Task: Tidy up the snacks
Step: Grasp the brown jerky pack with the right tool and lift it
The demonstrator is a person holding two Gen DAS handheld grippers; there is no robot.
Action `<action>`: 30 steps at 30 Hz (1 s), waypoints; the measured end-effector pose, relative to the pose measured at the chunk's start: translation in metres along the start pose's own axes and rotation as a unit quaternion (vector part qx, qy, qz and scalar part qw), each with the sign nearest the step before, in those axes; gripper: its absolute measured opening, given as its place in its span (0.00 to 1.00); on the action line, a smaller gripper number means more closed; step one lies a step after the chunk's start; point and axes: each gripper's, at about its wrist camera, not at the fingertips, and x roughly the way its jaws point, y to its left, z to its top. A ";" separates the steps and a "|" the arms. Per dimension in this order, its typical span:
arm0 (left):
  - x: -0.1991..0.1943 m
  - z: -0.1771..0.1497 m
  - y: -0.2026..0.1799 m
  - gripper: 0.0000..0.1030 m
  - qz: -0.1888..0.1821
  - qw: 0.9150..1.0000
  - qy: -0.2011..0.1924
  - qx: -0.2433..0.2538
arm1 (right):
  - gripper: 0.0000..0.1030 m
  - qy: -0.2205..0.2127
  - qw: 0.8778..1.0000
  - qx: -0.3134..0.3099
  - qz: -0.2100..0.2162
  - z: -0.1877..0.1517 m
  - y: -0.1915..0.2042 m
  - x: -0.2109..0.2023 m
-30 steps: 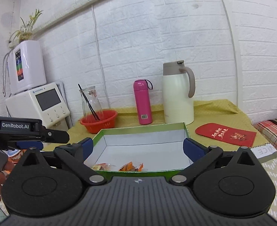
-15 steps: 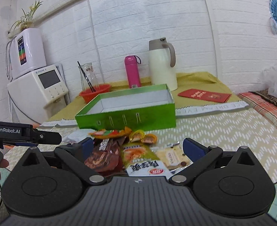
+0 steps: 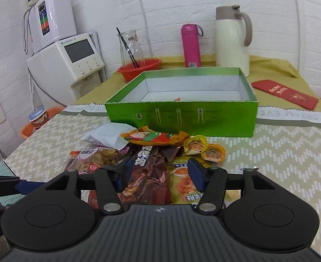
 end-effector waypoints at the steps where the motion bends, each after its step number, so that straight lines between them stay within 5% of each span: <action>1: 0.003 0.001 0.002 0.90 -0.001 1.000 0.005 -0.003 | 0.63 0.010 1.000 -0.003 -0.002 0.000 0.001 0.005; 3: 0.010 0.002 0.007 0.89 -0.001 1.000 0.016 -0.011 | 0.34 0.011 1.000 -0.002 0.000 -0.007 0.002 0.004; 6: 0.016 0.004 0.011 0.87 -0.008 0.999 0.025 -0.019 | 0.24 0.001 1.000 0.004 0.012 -0.017 0.002 -0.012; 8: 0.019 0.003 0.014 0.83 -0.017 0.999 0.030 -0.023 | 0.23 -0.004 1.000 0.000 0.007 -0.026 0.005 -0.025; 10: 0.020 0.001 0.014 0.60 -0.028 0.999 0.040 -0.024 | 0.22 -0.006 1.000 0.003 0.006 -0.037 0.005 -0.040; 15: 0.031 -0.008 0.008 0.59 -0.041 0.997 0.065 -0.014 | 0.21 -0.010 1.000 0.018 0.016 -0.060 0.004 -0.070; 17: 0.032 -0.008 0.004 0.52 -0.041 0.997 0.068 -0.004 | 0.31 -0.015 0.999 0.035 0.013 -0.064 0.003 -0.072; 18: 0.032 -0.009 0.002 0.37 -0.049 0.996 0.069 0.001 | 0.38 -0.015 0.999 0.039 0.013 -0.065 0.002 -0.072; 19: 0.030 -0.009 0.001 0.33 -0.053 0.996 0.069 0.004 | 0.39 -0.016 0.999 0.041 0.013 -0.065 0.002 -0.072; 27: 0.029 -0.006 0.003 0.27 -0.035 0.997 0.065 0.015 | 0.39 -0.017 0.999 0.050 0.010 -0.062 0.003 -0.061; 30: 0.025 -0.005 0.004 0.23 -0.040 0.998 0.057 0.002 | 0.22 -0.016 0.998 0.052 0.017 -0.060 0.004 -0.063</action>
